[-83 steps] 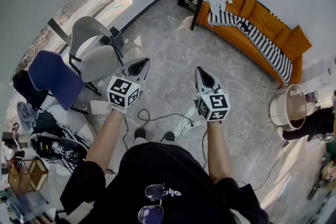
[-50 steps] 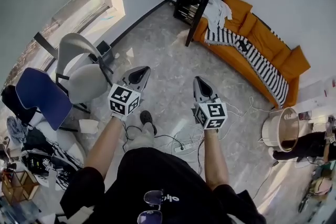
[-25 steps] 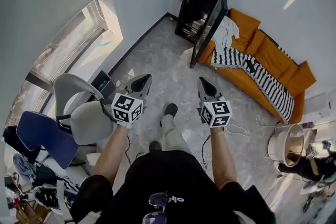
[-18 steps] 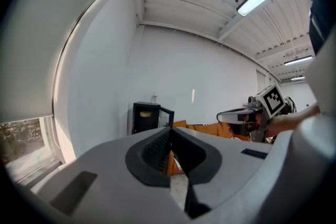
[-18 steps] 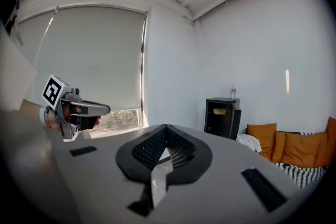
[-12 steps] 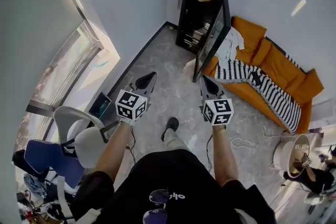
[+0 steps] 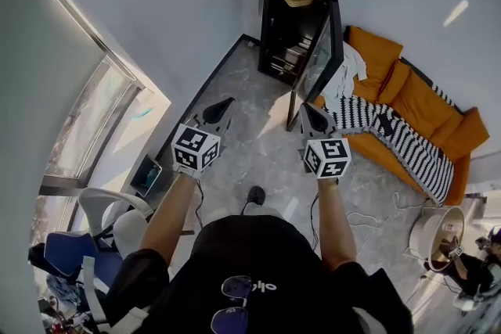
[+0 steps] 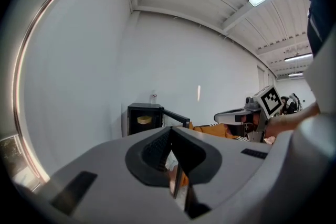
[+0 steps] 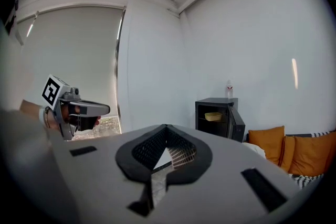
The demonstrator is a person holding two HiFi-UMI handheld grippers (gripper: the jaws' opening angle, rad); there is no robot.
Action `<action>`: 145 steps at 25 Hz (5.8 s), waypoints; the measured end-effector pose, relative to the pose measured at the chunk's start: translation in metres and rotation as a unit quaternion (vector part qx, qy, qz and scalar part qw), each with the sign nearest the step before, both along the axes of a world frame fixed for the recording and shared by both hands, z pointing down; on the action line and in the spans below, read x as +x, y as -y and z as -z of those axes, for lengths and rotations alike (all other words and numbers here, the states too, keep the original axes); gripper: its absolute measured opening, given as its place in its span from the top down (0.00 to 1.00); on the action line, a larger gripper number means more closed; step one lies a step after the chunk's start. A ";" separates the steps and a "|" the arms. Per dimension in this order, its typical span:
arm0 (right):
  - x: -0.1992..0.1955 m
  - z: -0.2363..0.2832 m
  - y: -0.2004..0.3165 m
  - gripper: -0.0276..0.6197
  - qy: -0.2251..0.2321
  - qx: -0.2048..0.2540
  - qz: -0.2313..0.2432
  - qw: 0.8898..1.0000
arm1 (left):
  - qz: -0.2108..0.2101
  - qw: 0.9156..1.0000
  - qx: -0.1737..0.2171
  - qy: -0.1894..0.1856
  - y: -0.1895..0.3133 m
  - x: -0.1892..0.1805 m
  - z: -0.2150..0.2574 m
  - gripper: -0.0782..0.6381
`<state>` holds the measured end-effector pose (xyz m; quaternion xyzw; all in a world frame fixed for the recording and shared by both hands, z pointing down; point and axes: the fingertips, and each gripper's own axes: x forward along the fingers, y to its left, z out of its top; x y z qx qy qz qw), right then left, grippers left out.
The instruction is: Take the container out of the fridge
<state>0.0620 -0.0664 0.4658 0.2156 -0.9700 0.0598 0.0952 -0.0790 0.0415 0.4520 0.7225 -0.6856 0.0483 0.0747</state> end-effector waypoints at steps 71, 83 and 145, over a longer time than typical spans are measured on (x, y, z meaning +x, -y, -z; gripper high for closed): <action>-0.263 -0.041 0.455 0.95 -0.015 -0.032 -0.197 0.980 | -0.217 0.975 -0.032 -0.026 0.542 -0.274 -0.045 0.89; -0.254 -0.071 0.480 0.95 -0.029 -0.062 -0.212 0.975 | -0.236 0.969 -0.073 -0.022 0.588 -0.250 -0.093 0.89; -0.232 -0.124 0.528 0.95 -0.049 -0.122 -0.238 0.962 | -0.266 0.921 -0.248 0.142 0.712 -0.190 -0.247 0.86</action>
